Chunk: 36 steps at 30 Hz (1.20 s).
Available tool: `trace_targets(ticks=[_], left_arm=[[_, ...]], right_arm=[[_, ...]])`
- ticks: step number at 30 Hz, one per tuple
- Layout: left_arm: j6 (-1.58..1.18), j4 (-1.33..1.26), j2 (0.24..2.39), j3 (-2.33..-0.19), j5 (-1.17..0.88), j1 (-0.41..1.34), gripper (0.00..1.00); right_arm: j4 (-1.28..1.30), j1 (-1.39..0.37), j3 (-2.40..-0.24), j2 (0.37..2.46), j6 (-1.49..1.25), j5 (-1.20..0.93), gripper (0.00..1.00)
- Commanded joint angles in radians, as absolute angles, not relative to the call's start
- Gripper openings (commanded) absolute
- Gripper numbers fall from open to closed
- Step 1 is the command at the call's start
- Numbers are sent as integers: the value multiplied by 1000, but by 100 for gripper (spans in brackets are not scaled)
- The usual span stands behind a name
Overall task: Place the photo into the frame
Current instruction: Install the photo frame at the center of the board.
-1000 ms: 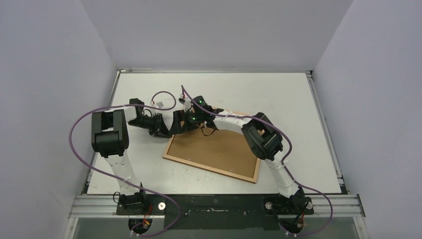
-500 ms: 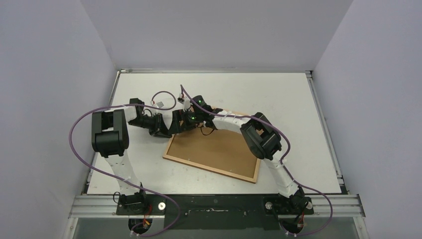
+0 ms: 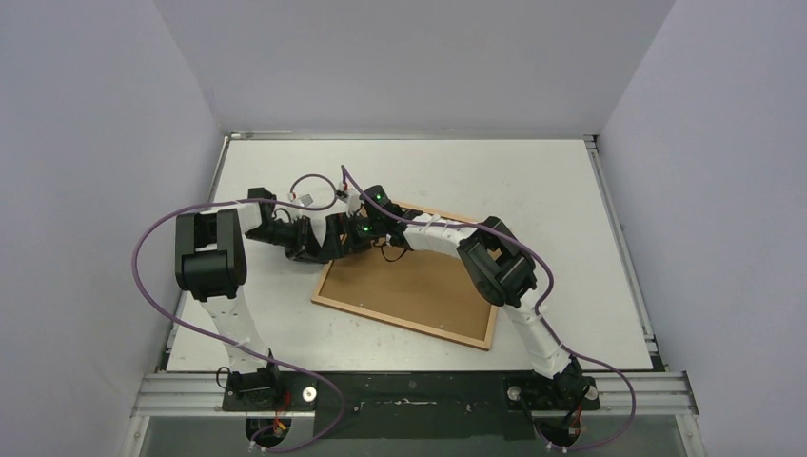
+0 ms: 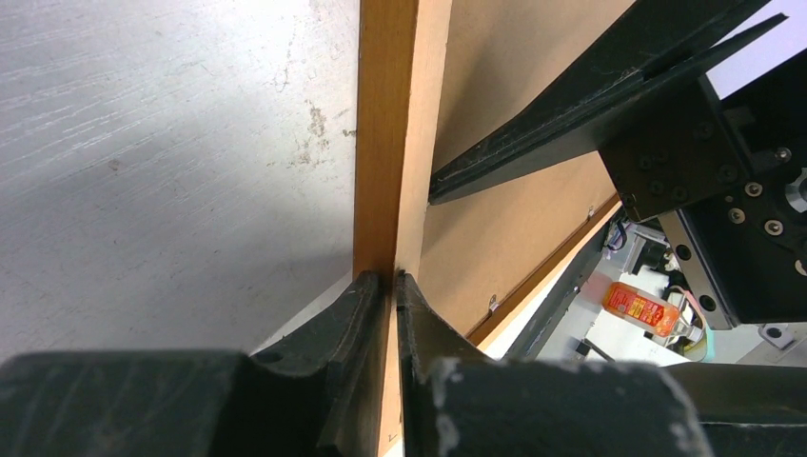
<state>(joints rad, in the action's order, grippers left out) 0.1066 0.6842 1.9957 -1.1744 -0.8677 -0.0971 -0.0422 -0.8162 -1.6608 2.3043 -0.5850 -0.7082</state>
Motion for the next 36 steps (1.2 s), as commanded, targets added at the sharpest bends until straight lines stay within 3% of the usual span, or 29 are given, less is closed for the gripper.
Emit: trace_targets(ticks=[1,22,30,33,36], left_arm=[[125,641,2020,-1177,-778,-67,8],[122,637,2020,-1176,-775,-58,7],[146,721,1978,-1254,-795,-96,12],[162,787,1945,-1317,-799,-128,21],[191,853,1897,-1381,-788,-154,58]], right_arm=[[-48,-831,-1681,2342,-595,-729,90],[-28,-848,-1743,2361,-569,-767,90],[201,-786,-1796,2203,-368,-587,90],[343,-794,-1801,2095,-222,-393,90],[442,-835,-1736,1986,-122,-129,90]])
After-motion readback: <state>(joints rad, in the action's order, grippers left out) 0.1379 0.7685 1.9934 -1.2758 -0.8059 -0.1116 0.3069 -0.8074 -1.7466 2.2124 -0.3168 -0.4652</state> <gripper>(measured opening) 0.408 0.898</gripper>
